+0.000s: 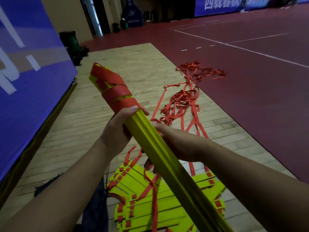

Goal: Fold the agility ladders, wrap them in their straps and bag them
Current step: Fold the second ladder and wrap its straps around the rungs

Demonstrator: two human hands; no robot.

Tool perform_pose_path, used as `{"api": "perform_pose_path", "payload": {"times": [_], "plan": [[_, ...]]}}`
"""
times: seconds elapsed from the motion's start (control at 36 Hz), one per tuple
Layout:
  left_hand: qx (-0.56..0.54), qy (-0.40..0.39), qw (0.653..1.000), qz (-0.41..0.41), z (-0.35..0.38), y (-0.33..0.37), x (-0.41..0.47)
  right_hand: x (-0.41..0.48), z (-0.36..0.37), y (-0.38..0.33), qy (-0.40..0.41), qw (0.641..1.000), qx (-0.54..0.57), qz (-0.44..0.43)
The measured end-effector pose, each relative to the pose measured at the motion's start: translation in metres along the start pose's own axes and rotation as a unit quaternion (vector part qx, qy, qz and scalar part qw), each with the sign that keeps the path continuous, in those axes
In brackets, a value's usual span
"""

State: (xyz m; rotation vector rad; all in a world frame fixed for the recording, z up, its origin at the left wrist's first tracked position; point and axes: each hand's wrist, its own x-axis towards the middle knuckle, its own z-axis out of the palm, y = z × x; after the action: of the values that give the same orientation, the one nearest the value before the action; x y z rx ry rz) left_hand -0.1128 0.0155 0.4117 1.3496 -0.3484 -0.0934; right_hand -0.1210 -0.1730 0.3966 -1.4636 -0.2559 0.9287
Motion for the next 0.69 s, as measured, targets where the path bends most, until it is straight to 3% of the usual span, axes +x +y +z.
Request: {"api": "perform_pose_path", "payload": {"times": [0.17, 0.28, 0.36, 0.56, 0.69], "plan": [[-0.022, -0.036, 0.999, -0.004, -0.005, 0.004, 0.004, 0.001, 0.005, 0.003, -0.110, 0.993, 0.018, -0.036], [0.011, -0.049, 0.999, 0.012, -0.010, 0.004, 0.005, 0.010, 0.006, 0.007, -0.167, 0.986, 0.012, -0.010], [0.092, -0.044, 0.995, -0.002, -0.022, 0.004, 0.004, 0.011, 0.008, 0.008, -0.109, 0.993, -0.030, -0.034], [0.211, 0.000, 0.962, -0.171, -0.037, 0.003, 0.003, 0.014, 0.002, 0.009, 0.067, 0.992, -0.080, -0.072], [0.209, 0.025, 0.962, -0.175, -0.023, -0.010, 0.002, 0.022, 0.005, 0.012, 0.166, 0.962, -0.199, -0.080]]}}
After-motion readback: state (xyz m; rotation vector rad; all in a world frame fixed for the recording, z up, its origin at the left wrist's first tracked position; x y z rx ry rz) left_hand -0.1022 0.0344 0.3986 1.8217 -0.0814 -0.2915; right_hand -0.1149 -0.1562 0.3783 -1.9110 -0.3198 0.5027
